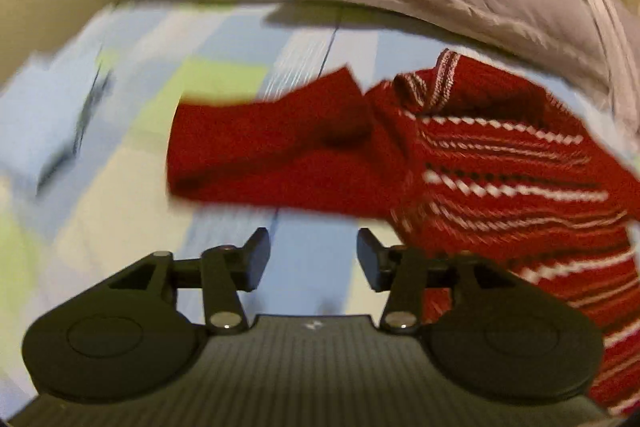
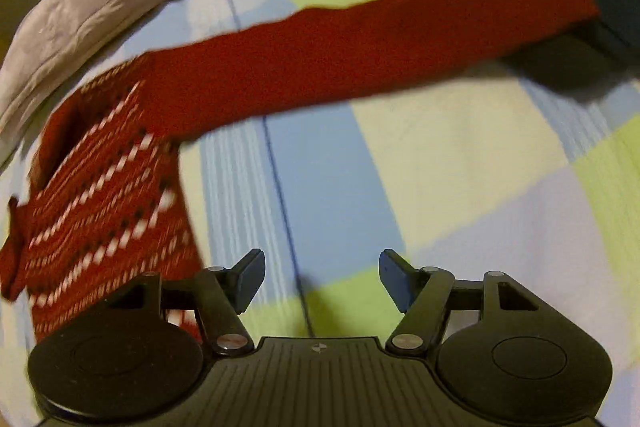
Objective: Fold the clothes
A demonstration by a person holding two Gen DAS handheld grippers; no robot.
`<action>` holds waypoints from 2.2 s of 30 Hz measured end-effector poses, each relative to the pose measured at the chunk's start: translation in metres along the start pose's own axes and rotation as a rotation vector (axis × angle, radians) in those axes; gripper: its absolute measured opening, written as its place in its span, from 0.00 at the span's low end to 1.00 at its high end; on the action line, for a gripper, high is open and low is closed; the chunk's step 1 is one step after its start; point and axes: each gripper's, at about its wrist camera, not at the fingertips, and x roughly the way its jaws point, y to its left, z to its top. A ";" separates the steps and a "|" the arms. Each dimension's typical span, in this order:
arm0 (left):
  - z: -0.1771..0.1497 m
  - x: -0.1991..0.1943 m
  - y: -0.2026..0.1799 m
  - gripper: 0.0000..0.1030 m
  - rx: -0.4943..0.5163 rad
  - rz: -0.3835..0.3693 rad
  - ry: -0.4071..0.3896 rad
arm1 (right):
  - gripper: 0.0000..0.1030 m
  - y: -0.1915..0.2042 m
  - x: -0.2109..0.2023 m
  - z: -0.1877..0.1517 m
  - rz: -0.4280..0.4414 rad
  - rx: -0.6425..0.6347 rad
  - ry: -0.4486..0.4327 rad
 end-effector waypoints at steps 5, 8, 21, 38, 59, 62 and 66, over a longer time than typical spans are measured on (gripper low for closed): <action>0.033 0.070 -0.022 0.45 0.208 0.077 0.011 | 0.65 -0.004 0.012 0.027 -0.017 0.140 -0.019; 0.039 0.112 -0.022 0.41 0.268 0.121 0.042 | 0.65 -0.003 0.022 0.037 -0.026 0.210 -0.026; 0.003 0.088 0.145 0.05 -0.329 0.392 0.092 | 0.65 0.060 0.052 0.063 -0.097 -0.011 -0.121; 0.094 0.103 0.068 0.31 -0.292 -0.014 -0.024 | 0.65 0.249 0.123 0.139 0.196 -0.825 -0.195; 0.119 0.178 -0.077 0.37 0.051 -0.359 0.036 | 0.45 0.247 0.221 0.210 0.476 -0.194 0.037; 0.128 0.193 -0.100 0.46 0.201 -0.349 0.018 | 0.45 0.283 0.206 0.198 0.361 -0.594 -0.070; 0.134 0.216 -0.125 0.34 0.340 -0.420 0.062 | 0.45 0.316 0.207 0.175 0.326 -0.961 -0.113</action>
